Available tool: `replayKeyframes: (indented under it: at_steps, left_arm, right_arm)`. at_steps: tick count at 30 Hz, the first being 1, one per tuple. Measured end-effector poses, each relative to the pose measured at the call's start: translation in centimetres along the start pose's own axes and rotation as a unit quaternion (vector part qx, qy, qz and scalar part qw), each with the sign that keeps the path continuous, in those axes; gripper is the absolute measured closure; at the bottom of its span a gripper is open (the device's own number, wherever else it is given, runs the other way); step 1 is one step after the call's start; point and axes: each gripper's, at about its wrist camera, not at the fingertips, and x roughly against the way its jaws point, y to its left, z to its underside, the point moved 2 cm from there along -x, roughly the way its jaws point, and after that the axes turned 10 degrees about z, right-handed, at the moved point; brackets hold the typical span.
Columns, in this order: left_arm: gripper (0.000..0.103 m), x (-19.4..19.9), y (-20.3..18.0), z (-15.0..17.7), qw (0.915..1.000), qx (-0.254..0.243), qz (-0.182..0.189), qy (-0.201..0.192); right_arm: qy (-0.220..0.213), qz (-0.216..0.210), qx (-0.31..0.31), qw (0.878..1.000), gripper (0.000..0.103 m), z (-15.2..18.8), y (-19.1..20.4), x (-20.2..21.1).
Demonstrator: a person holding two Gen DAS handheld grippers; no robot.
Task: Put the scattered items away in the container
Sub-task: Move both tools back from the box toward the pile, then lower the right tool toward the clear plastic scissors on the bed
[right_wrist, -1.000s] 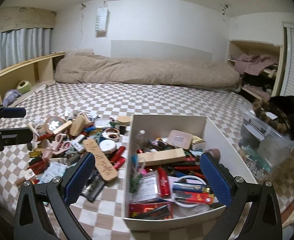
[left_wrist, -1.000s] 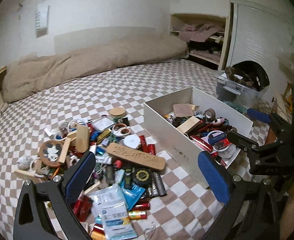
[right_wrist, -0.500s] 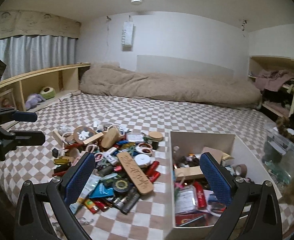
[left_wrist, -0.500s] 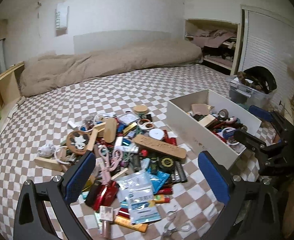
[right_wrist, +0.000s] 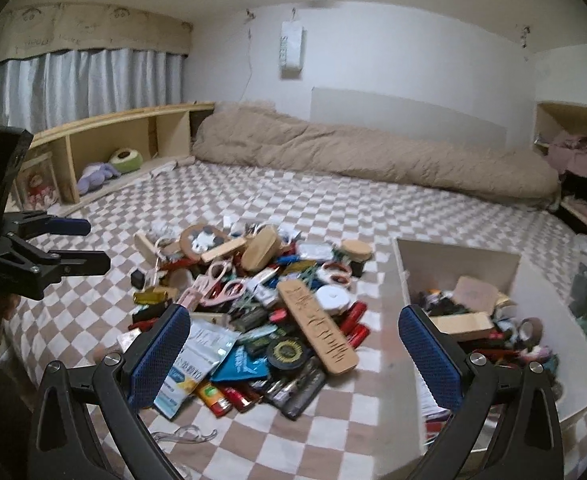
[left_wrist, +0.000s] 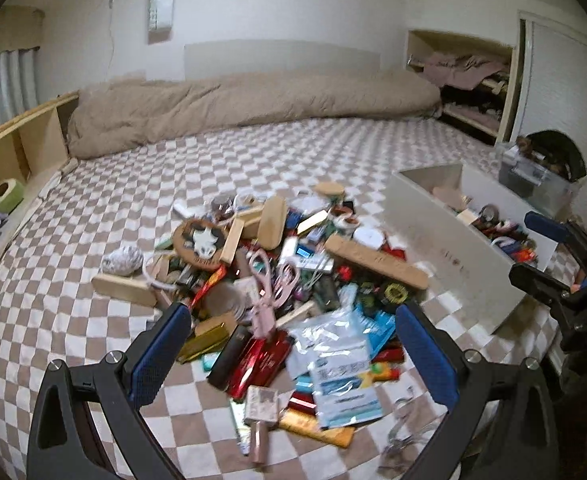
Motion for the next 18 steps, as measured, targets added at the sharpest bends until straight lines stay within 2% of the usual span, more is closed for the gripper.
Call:
replayKeyframes:
  at_steps: [7, 11, 18]
  left_arm:
    - [0.0, -1.7, 2.4, 1.5, 0.9992, 0.007, -0.012, 0.037]
    - [0.0, -3.1, 3.8, 3.0, 0.9972, 0.015, -0.014, 0.072]
    - [0.0, -5.3, 4.9, 5.2, 0.9916, 0.022, 0.002, 0.128]
  right_arm:
    - [0.048, -0.026, 0.041, 0.998, 0.0, 2.7, 3.0, -3.0]
    - [0.078, -0.02, 0.066, 0.995, 0.0, 4.6, 4.1, -5.0]
    - [0.128, -0.04, 0.061, 0.989, 0.0, 7.1, 4.3, -7.4]
